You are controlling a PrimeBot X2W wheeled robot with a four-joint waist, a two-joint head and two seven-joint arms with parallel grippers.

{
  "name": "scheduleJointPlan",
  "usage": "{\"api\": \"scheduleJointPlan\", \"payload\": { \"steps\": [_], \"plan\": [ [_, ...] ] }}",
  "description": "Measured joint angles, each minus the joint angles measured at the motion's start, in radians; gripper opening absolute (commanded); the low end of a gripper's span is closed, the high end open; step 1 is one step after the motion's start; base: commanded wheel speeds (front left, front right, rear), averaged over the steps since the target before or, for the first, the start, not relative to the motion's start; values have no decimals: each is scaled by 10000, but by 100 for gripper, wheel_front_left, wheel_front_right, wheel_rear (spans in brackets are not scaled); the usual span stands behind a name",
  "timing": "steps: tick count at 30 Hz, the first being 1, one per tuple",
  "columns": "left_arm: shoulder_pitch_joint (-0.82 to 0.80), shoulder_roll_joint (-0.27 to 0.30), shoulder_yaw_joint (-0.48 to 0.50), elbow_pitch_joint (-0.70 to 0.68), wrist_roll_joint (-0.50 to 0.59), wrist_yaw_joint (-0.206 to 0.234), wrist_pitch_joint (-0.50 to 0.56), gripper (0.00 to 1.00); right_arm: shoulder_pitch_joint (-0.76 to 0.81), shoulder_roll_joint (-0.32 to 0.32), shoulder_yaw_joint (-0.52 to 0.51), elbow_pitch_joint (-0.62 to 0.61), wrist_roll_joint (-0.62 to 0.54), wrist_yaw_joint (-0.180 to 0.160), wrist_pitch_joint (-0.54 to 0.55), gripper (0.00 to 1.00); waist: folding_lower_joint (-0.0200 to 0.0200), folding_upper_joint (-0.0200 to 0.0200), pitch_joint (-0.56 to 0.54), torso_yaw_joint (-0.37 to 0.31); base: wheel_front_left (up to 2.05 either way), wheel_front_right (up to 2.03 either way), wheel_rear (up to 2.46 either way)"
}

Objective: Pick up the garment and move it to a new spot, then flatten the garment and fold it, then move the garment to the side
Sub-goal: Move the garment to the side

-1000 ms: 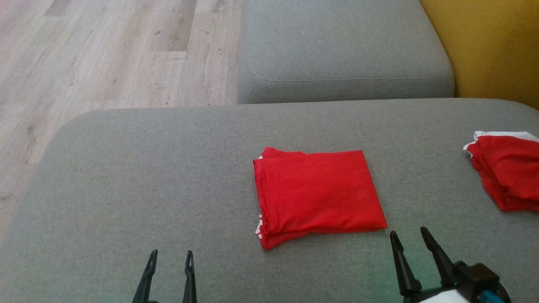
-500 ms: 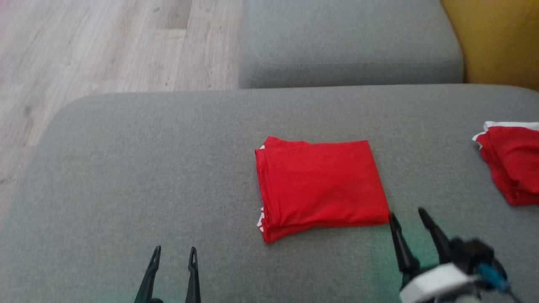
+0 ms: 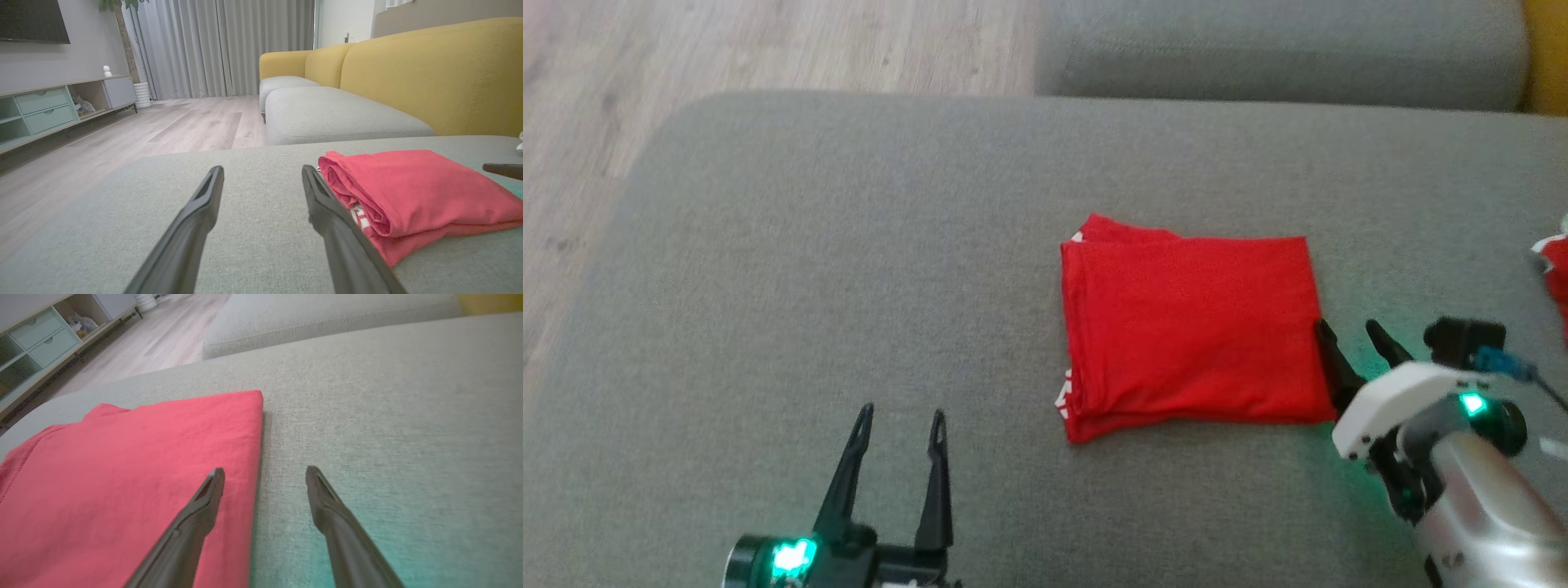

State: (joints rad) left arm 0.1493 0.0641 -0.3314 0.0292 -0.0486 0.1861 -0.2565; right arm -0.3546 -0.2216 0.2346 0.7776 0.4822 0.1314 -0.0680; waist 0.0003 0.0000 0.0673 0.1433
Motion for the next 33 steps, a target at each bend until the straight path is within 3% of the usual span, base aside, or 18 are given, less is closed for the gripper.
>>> {"api": "scheduleJointPlan", "payload": {
  "steps": [3,4,5,6,14,23,33],
  "plan": [
    [-339,-25,-272,-58,102,92,0,100,-564,-104,380,454,483,0,405,100,0,0,326,161,0,0,0],
    [-492,-35,-407,-59,161,134,0,100,-784,-153,696,729,786,0,744,93,0,0,499,275,0,0,0],
    [-532,-40,-466,-59,161,153,0,100,-825,-151,867,786,1022,0,888,20,0,0,565,330,0,0,0],
    [-550,-42,-510,-59,161,180,0,100,-844,-153,1047,750,1262,0,976,0,-2,0,627,374,0,0,0],
    [-704,-46,-608,-257,144,431,0,100,-1119,-972,2109,94,1697,0,456,0,-2,0,1066,-88,0,0,0],
    [-1814,-56,-650,-999,161,157,-2,100,-2267,-3630,2681,-1356,1676,0,150,0,-1,0,2038,-1515,0,0,0],
    [-2815,-67,-644,-968,178,-259,-2,100,-3172,-5802,2173,-2006,1678,0,150,0,0,0,3351,-2779,0,0,0]
  ]
}}
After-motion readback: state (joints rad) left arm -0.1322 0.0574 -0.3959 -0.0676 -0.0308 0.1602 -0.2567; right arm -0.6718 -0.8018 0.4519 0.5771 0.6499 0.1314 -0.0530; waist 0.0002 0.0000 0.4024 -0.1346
